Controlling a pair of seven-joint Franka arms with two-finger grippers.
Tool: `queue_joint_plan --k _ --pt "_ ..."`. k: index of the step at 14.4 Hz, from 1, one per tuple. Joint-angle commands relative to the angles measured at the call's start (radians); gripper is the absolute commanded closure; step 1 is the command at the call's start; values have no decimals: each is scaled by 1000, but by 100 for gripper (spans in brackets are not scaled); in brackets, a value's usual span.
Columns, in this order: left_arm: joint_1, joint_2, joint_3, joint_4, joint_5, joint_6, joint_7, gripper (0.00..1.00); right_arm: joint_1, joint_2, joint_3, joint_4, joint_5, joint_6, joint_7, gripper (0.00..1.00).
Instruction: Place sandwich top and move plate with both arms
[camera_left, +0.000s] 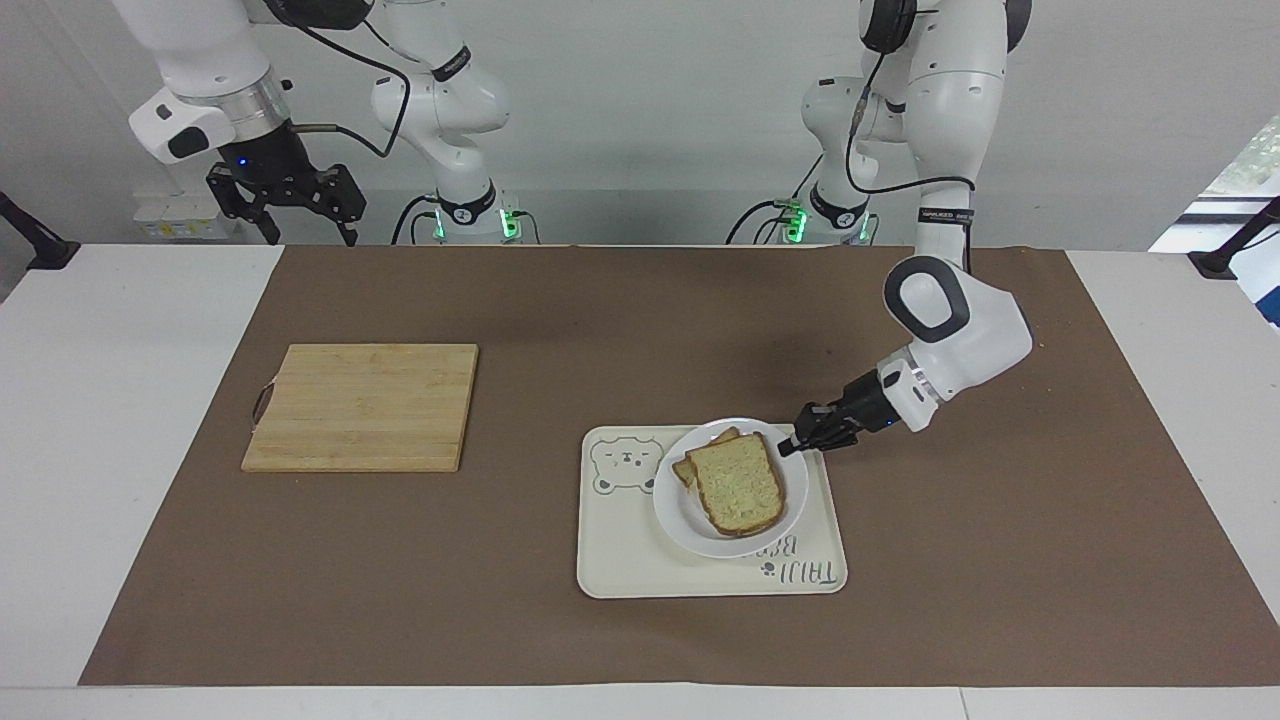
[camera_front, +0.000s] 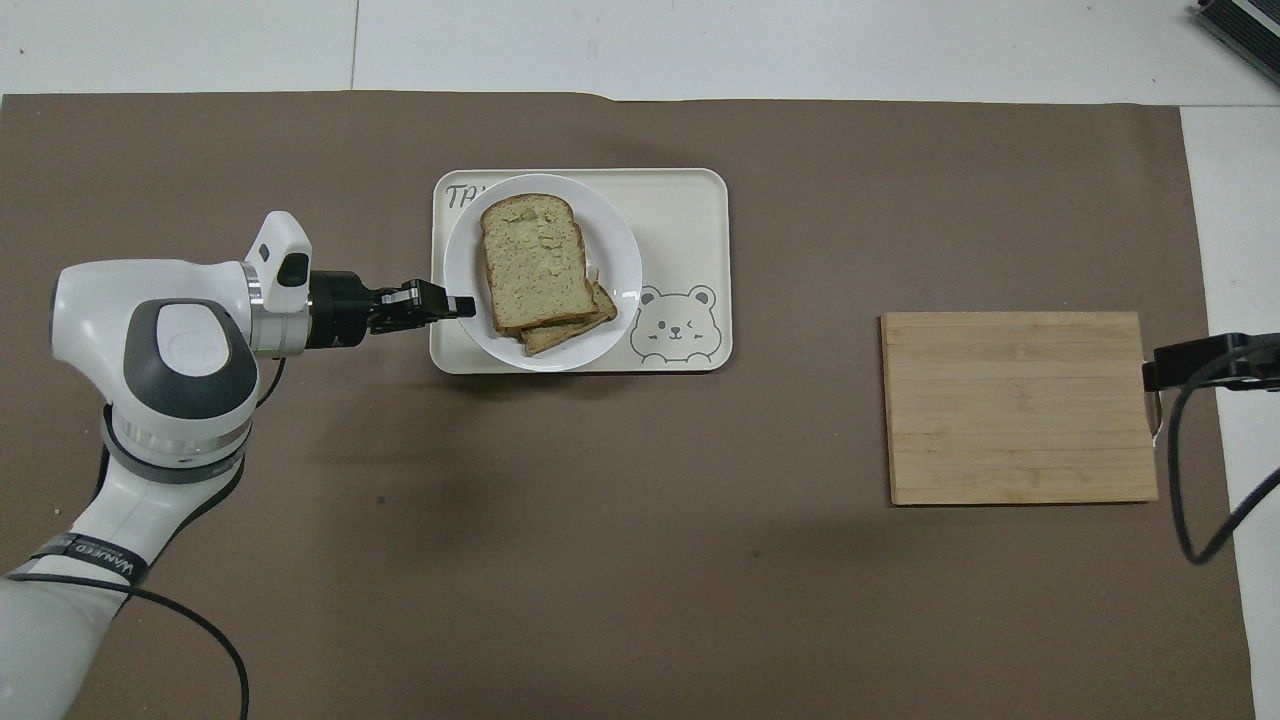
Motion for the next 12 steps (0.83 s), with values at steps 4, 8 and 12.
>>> queue_joint_plan --k 4,8,12 --pt "-39 28 8 42 29 15 -33 65 -13 -9 6 -12 -7 5 7 0" --pt "-39 18 10 66 128 15 -33 0 -13 -9 6 -12 -7 5 7 0" --pt "-26 -53 21 70 312 6 -32 0 -13 -9 6 -12 -7 5 7 0"
